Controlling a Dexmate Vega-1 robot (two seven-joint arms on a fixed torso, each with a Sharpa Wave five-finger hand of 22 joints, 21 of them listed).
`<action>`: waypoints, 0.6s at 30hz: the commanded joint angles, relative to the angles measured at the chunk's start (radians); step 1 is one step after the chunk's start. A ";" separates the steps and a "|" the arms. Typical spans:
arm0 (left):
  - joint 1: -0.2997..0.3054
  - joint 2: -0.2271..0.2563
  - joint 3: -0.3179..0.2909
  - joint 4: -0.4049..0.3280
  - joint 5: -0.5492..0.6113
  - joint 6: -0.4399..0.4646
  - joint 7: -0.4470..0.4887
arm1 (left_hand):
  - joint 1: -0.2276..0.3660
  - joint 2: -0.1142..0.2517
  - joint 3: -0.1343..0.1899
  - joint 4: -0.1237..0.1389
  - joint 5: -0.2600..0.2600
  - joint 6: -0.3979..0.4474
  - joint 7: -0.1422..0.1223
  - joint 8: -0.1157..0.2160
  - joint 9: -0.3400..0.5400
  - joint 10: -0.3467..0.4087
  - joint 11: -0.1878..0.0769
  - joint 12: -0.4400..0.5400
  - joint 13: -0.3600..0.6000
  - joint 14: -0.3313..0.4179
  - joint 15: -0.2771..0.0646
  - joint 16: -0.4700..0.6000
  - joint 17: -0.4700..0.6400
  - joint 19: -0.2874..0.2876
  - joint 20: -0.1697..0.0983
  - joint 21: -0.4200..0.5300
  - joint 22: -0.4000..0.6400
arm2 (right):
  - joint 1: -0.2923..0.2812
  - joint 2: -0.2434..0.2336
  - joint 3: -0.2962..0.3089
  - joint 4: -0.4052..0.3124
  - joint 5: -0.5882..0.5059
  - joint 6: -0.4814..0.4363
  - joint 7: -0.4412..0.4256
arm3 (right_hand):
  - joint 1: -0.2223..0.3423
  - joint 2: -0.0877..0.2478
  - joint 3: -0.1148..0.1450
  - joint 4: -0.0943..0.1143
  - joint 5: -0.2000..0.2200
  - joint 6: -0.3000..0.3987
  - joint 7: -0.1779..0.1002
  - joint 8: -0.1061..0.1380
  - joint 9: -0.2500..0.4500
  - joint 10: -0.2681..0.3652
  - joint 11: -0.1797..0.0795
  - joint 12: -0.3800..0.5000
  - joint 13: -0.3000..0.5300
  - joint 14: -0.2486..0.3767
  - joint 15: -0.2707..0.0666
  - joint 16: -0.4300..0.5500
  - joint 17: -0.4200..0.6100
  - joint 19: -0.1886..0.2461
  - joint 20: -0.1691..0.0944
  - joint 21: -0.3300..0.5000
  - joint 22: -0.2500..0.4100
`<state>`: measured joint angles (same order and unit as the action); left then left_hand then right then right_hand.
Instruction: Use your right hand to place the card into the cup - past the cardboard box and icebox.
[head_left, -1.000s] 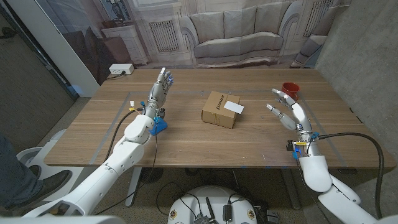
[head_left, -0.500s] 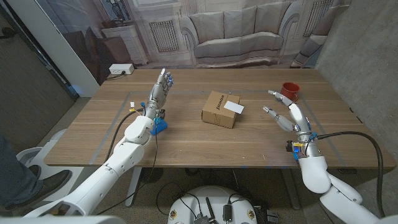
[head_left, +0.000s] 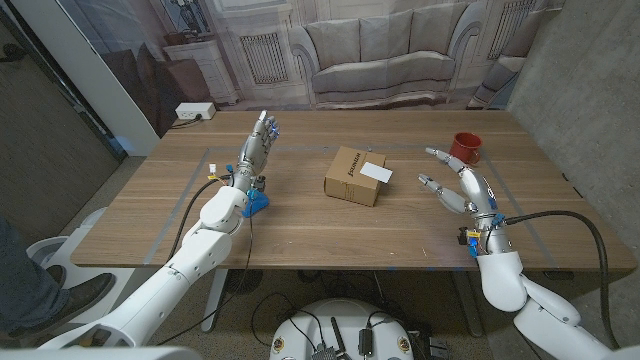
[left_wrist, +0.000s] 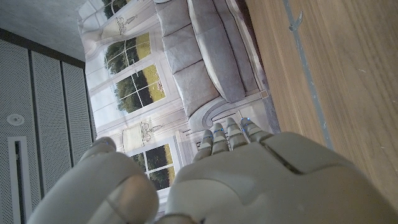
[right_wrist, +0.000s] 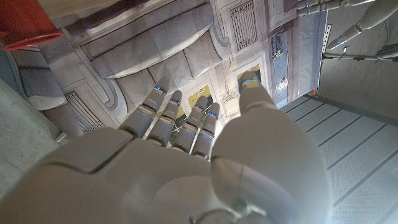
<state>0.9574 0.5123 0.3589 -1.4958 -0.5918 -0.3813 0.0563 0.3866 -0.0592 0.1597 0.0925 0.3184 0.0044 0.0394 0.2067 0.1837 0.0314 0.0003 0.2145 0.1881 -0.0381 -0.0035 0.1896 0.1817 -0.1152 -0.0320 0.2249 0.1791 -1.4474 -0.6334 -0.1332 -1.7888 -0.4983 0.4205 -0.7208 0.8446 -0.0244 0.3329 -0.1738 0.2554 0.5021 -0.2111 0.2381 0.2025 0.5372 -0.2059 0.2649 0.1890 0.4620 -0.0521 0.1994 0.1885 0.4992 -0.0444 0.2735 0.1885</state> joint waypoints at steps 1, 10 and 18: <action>-0.008 -0.004 0.001 0.015 -0.002 -0.002 -0.007 | 0.004 0.000 0.000 -0.001 0.002 0.004 0.004 -0.003 0.006 0.002 -0.001 -0.002 0.005 0.000 0.001 0.001 0.002 0.002 0.004 -0.006 0.002 | 0.017 -0.039 -0.045 -0.011 -0.055 -0.083 -0.063 | 0.012 0.001 0.007 0.002 0.005 0.001 -0.010 -0.004 0.004 -0.002 -0.003 -0.004 0.002 0.008 -0.097 0.001 0.005 0.007 -0.083 -0.001 0.004; -0.009 -0.003 -0.002 0.019 -0.005 -0.006 -0.009 | 0.005 0.000 -0.001 -0.001 0.002 0.004 0.005 -0.003 0.006 0.002 -0.001 -0.002 0.005 -0.001 0.002 0.001 0.002 0.002 0.003 -0.008 0.002 | 0.030 -0.065 -0.081 -0.016 -0.079 -0.135 -0.088 | 0.035 0.002 0.004 0.002 0.006 0.006 -0.010 -0.004 0.006 0.000 -0.005 -0.005 0.002 0.008 -0.103 0.002 0.007 0.006 -0.089 -0.003 0.005; -0.008 0.002 -0.006 0.013 -0.005 -0.006 -0.009 | 0.006 0.000 -0.003 -0.002 0.002 0.004 0.005 -0.004 0.006 0.002 0.001 -0.002 0.005 -0.001 0.003 0.001 0.002 0.002 0.003 -0.009 0.002 | 0.049 -0.087 -0.118 -0.011 -0.115 -0.182 -0.124 | 0.047 0.006 -0.001 0.006 0.006 0.010 -0.011 -0.003 0.007 0.007 -0.006 -0.003 0.003 0.005 -0.105 0.003 0.009 0.004 -0.091 -0.005 0.005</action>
<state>0.9503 0.5096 0.3585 -1.4811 -0.5952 -0.3824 0.0494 0.3864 -0.0593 0.1598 0.0926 0.3184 0.0044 0.0394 0.2026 0.1837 0.0314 0.0002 0.2146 0.1881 -0.0381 -0.0035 0.1896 0.1817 -0.1151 -0.0320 0.2174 0.1790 -1.4206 -0.6892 -0.2027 -1.8017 -0.5661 0.3069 -0.7973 0.8789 -0.0196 0.3325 -0.1734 0.2553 0.5094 -0.2182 0.2381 0.2073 0.5372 -0.2057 0.2648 0.1890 0.4673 -0.0467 0.1994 0.1934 0.4992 -0.0444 0.2698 0.1884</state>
